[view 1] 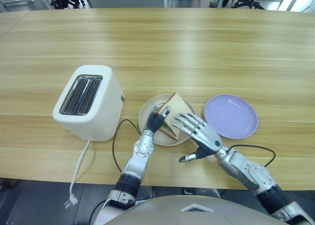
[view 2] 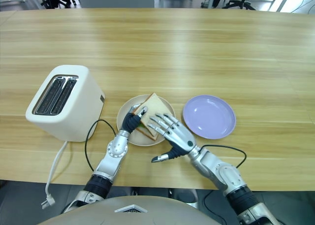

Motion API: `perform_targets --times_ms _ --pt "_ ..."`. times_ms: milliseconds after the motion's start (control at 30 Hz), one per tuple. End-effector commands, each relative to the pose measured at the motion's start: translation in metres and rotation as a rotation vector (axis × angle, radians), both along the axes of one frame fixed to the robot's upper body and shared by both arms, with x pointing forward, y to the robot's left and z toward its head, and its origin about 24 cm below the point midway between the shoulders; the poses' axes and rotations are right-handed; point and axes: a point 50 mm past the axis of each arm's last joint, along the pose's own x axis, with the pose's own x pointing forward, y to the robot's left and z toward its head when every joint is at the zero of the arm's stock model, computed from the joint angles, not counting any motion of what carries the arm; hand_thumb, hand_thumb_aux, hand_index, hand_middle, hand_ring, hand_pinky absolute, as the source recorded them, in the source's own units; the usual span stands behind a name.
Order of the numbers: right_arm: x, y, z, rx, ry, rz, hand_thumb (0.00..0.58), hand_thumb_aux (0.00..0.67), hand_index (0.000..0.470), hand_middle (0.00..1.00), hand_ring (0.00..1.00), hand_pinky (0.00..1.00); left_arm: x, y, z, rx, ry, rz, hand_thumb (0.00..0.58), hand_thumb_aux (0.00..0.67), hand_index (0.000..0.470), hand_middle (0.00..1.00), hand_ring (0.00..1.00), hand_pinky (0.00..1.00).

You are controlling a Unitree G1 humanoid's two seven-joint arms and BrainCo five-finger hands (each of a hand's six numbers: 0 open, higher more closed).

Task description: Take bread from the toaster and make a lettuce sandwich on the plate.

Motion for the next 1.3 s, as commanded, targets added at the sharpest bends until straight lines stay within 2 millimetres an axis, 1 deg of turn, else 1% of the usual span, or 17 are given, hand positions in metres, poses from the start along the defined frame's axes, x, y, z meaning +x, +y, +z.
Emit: perform_targets --times_ms 33,200,333,500,533,567,600,700,733,767,833,933,1000,1067,1167,1267,1300 --pt "0.009 0.001 -0.019 -0.093 0.067 -0.029 0.000 0.000 0.000 0.00 0.00 0.00 -0.014 0.006 -0.029 0.111 0.124 0.002 0.580 0.670 0.460 1.00 1.00 1.00" --pt "0.022 -0.001 -0.041 -0.211 0.178 -0.106 0.000 0.000 0.000 0.00 0.00 0.00 -0.021 0.008 -0.029 0.255 0.091 -0.018 0.580 0.670 0.460 1.00 1.00 1.00" --pt "0.023 -0.002 -0.048 -0.256 0.256 -0.124 0.000 0.000 0.000 0.00 0.00 0.00 -0.027 0.013 -0.026 0.403 0.050 -0.033 0.580 0.670 0.460 1.00 1.00 1.00" --pt "0.013 -0.005 -0.053 -0.308 0.394 -0.086 0.000 0.000 0.000 0.00 0.00 0.00 -0.029 0.022 -0.003 0.691 -0.091 -0.020 0.580 0.670 0.460 1.00 1.00 1.00" --pt "0.011 -0.006 -0.054 -0.316 0.414 -0.080 0.000 0.000 0.000 0.00 0.00 0.00 -0.028 0.023 0.004 0.714 -0.114 -0.006 0.550 0.518 0.355 1.00 1.00 1.00" --pt "0.010 -0.008 -0.055 -0.325 0.437 -0.078 0.000 0.000 0.000 0.00 0.00 0.00 -0.027 0.025 0.010 0.738 -0.135 0.012 0.307 0.210 0.144 1.00 1.00 1.00" --pt "0.009 -0.009 -0.055 -0.338 0.454 -0.069 0.000 0.000 0.000 0.00 0.00 0.00 -0.027 0.027 0.017 0.766 -0.161 0.024 0.000 0.000 0.000 1.00 1.00 1.00" --pt "0.006 -0.011 -0.055 -0.372 0.489 -0.038 0.000 0.000 0.000 0.00 0.00 0.00 -0.025 0.031 0.038 0.833 -0.241 0.063 0.000 0.000 0.000 0.96 0.96 0.96" --pt "0.005 -0.012 -0.056 -0.385 0.498 -0.030 0.000 0.000 0.000 0.00 0.00 0.00 -0.025 0.033 0.045 0.849 -0.265 0.078 0.000 0.000 0.000 0.86 0.86 0.86" --pt "0.005 -0.012 -0.056 -0.396 0.501 -0.022 0.000 0.000 0.000 0.00 0.00 0.00 -0.025 0.035 0.051 0.874 -0.293 0.095 0.000 0.000 0.000 0.82 0.82 0.82" --pt "0.003 -0.013 -0.056 -0.406 0.522 -0.006 0.000 0.000 0.000 0.00 0.00 0.00 -0.026 0.040 0.068 0.908 -0.359 0.137 0.000 0.000 0.000 0.46 0.46 0.46" --pt "0.001 -0.014 -0.058 -0.432 0.536 0.009 0.000 0.000 0.000 0.00 0.00 0.00 -0.030 0.050 0.097 0.950 -0.486 0.226 0.000 0.000 0.000 0.41 0.41 0.41" --pt "0.000 -0.015 -0.057 -0.445 0.532 0.015 0.000 0.000 0.000 0.00 0.00 0.00 -0.034 0.058 0.116 0.956 -0.563 0.288 0.000 0.000 0.000 0.16 0.16 0.16" --pt "0.000 -0.015 -0.055 -0.441 0.536 0.026 0.000 0.000 0.000 0.00 0.00 0.00 -0.038 0.067 0.134 0.945 -0.639 0.352 0.000 0.000 0.000 0.00 0.00 0.00" --pt "0.005 -0.011 -0.044 -0.356 0.498 0.018 0.000 0.000 0.000 0.00 0.00 0.00 -0.045 0.075 0.149 0.781 -0.675 0.372 0.000 0.000 0.000 0.00 0.00 0.00" --pt "0.020 -0.005 -0.009 -0.032 0.410 -0.035 0.000 0.000 0.000 0.00 0.00 0.00 -0.048 0.078 0.149 0.550 -0.647 0.329 0.000 0.000 0.000 0.00 0.00 0.00" --pt "0.026 -0.005 0.005 0.092 0.373 -0.051 0.580 0.670 0.460 0.00 0.00 0.00 -0.049 0.078 0.147 0.497 -0.645 0.309 0.580 0.670 0.460 0.00 0.00 0.00"
